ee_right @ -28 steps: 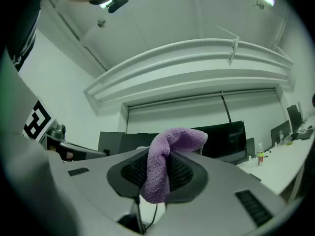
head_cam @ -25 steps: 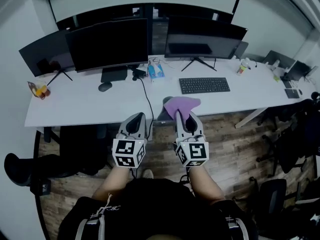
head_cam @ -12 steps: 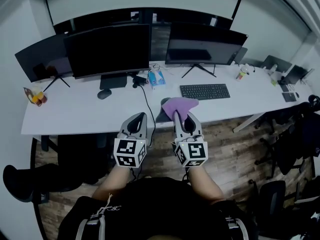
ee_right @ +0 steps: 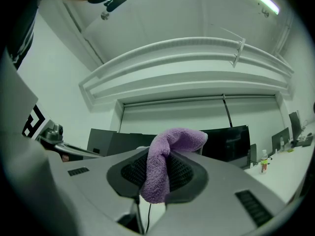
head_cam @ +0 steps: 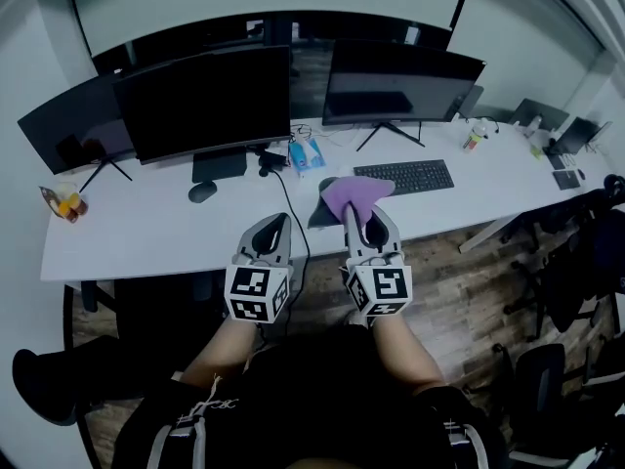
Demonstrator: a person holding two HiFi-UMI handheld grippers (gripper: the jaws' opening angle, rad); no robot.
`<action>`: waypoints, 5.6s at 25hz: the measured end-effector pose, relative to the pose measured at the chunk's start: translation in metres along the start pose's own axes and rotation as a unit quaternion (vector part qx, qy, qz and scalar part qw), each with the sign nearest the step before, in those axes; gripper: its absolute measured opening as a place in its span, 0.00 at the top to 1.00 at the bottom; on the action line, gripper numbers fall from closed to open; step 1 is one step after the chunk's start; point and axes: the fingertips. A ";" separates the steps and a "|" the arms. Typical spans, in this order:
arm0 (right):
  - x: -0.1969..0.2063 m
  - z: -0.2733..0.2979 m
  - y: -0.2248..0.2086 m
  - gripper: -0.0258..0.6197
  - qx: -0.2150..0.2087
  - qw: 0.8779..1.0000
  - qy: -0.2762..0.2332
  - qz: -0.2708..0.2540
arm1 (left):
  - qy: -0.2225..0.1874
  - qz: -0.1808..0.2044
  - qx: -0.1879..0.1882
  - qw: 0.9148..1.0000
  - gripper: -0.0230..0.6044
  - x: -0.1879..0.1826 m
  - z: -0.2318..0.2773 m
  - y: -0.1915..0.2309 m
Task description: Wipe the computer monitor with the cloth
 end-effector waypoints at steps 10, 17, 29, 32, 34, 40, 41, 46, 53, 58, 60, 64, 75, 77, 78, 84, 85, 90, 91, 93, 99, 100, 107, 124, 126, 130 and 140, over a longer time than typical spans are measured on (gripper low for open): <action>-0.005 0.085 -0.071 0.81 -0.023 1.000 -0.011 -0.005 | 0.003 0.007 -0.051 0.999 0.94 -0.002 0.095 0.017; -0.018 0.169 -0.133 0.81 -0.067 0.998 0.002 0.001 | 0.021 0.005 -0.099 0.995 0.94 -0.018 0.186 0.029; -0.032 0.265 -0.173 0.81 -0.135 0.991 0.019 0.006 | 0.067 -0.015 -0.185 0.980 0.94 -0.020 0.257 0.048; -0.032 0.286 -0.162 0.81 -0.129 0.992 0.012 -0.003 | 0.075 -0.022 -0.194 0.978 0.94 -0.010 0.254 0.063; -0.034 0.300 -0.156 0.81 -0.115 0.993 0.004 -0.010 | 0.075 -0.024 -0.196 0.977 0.94 -0.008 0.252 0.073; -0.043 0.342 -0.145 0.81 -0.032 0.999 -0.027 -0.021 | 0.067 -0.023 -0.186 0.980 0.94 -0.007 0.245 0.105; -0.045 0.349 -0.143 0.81 -0.019 0.999 -0.033 -0.023 | 0.065 -0.022 -0.184 0.981 0.94 -0.006 0.244 0.110; -0.051 0.383 -0.130 0.81 0.007 0.998 -0.054 -0.044 | 0.059 -0.027 -0.176 0.982 0.94 0.002 0.235 0.140; -0.063 0.429 -0.110 0.81 0.035 0.993 -0.073 -0.082 | 0.052 -0.035 -0.160 0.985 0.94 0.015 0.227 0.174; -0.057 0.456 -0.106 0.81 0.061 0.991 -0.070 -0.099 | 0.047 -0.035 -0.148 0.987 0.94 0.021 0.225 0.197; -0.055 0.462 -0.110 0.81 0.077 0.990 -0.070 -0.093 | 0.046 -0.034 -0.142 0.988 0.94 0.022 0.225 0.205; -0.047 0.472 -0.124 0.81 0.110 0.989 -0.062 -0.077 | 0.043 -0.035 -0.130 0.990 0.94 0.027 0.226 0.218; -0.017 0.482 -0.142 0.81 0.148 0.987 -0.030 -0.061 | 0.042 -0.039 -0.107 0.993 0.94 0.037 0.233 0.230; -0.009 0.483 -0.145 0.81 0.153 0.986 -0.025 -0.062 | 0.044 -0.039 -0.105 0.993 0.94 0.040 0.232 0.231; -0.005 0.483 -0.146 0.81 0.155 0.986 -0.022 -0.062 | 0.045 -0.039 -0.104 0.993 0.94 0.041 0.232 0.232; 0.019 0.485 -0.149 0.81 0.163 0.985 0.007 -0.059 | 0.050 -0.041 -0.100 0.993 0.94 0.047 0.230 0.236; 0.024 0.485 -0.151 0.81 0.165 0.985 0.014 -0.057 | 0.050 -0.042 -0.099 0.993 0.94 0.047 0.230 0.236; 0.049 0.482 -0.160 0.81 0.175 0.982 0.042 -0.055 | 0.052 -0.045 -0.094 0.993 0.94 0.051 0.232 0.238; 0.053 0.482 -0.161 0.81 0.176 0.982 0.046 -0.056 | 0.053 -0.045 -0.094 0.993 0.94 0.052 0.231 0.238; 0.062 0.480 -0.163 0.81 0.178 0.981 0.054 -0.057 | 0.054 -0.046 -0.093 0.993 0.94 0.055 0.230 0.238; 0.089 0.473 -0.170 0.81 0.176 0.981 0.075 -0.044 | 0.061 -0.046 -0.088 0.993 0.94 0.064 0.230 0.236; 0.093 0.472 -0.171 0.81 0.174 0.981 0.078 -0.039 | 0.063 -0.046 -0.087 0.993 0.94 0.065 0.230 0.235; 0.118 0.469 -0.184 0.81 0.169 0.981 0.092 -0.032 | 0.074 -0.043 -0.077 0.993 0.94 0.069 0.238 0.231; 0.208 0.469 -0.220 0.81 0.167 0.968 0.182 0.038 | 0.119 -0.043 -0.051 0.991 0.94 0.089 0.278 0.207; 0.219 0.468 -0.225 0.81 0.166 0.966 0.192 0.050 | 0.124 -0.041 -0.050 0.990 0.94 0.092 0.282 0.204; 0.239 0.465 -0.232 0.81 0.164 0.960 0.217 0.071 | 0.134 -0.041 -0.050 0.989 0.94 0.095 0.289 0.201; 0.285 0.460 -0.252 0.80 0.131 0.942 0.276 0.137 | 0.157 -0.039 -0.055 0.985 0.94 0.103 0.308 0.190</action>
Point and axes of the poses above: the fingertips, and each gripper's own axes: z forward along the fingers, y to its left, x out of its underside, and after that the axes turned 15 degrees about z, right-handed
